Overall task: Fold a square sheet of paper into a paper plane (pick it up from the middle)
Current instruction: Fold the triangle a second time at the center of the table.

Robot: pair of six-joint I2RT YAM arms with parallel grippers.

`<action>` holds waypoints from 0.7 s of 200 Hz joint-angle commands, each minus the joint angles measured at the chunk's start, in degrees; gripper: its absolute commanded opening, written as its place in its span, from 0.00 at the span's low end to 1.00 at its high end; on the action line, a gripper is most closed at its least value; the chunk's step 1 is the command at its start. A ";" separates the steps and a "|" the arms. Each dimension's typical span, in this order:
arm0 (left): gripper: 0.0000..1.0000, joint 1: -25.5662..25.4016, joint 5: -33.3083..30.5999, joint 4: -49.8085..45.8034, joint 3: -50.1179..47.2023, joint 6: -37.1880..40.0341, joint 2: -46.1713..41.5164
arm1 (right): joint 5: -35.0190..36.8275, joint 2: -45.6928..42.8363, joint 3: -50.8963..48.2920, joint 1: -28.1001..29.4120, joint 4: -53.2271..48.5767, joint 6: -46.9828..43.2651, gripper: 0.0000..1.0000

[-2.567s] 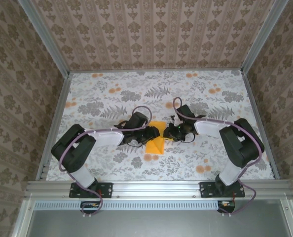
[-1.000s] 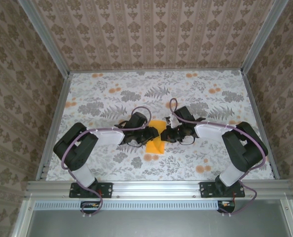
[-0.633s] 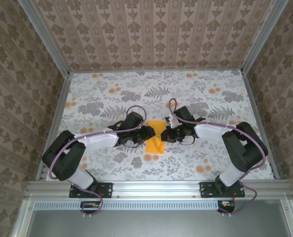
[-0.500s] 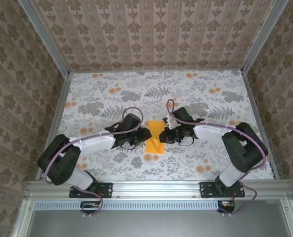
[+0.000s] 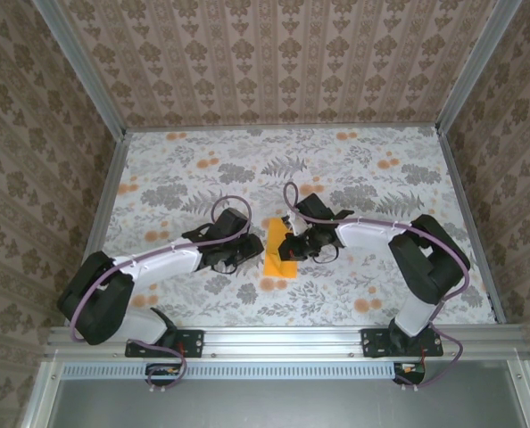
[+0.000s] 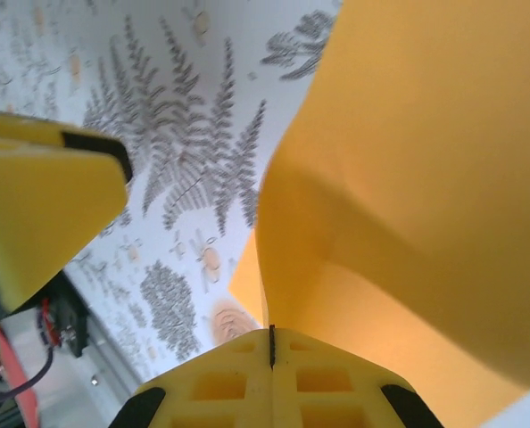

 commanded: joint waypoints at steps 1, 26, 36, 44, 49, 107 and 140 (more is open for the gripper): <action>0.43 0.15 0.94 0.15 0.43 2.59 0.35 | 6.22 -0.23 2.56 -0.65 -4.89 -2.09 0.00; 0.43 -0.50 2.27 0.91 2.22 4.23 1.84 | 7.73 -0.81 3.56 -1.09 -6.06 -2.72 0.00; 0.42 -0.90 3.08 1.97 2.84 4.67 2.63 | 8.52 -0.76 3.74 -1.25 -6.66 -2.95 0.00; 0.40 -1.15 3.75 2.92 3.32 4.89 3.27 | 9.23 -0.83 3.75 -1.37 -6.90 -3.10 0.00; 0.40 -1.22 4.09 3.44 3.49 4.99 3.70 | 9.51 -0.78 3.65 -1.61 -7.09 -3.19 0.00; 0.32 -2.59 9.39 10.13 7.34 5.12 10.42 | 12.19 -0.47 3.38 -2.92 -7.54 -3.97 0.00; 0.28 -3.55 11.00 11.35 9.46 5.12 13.78 | 12.14 -0.02 3.50 -3.29 -7.35 -4.51 0.00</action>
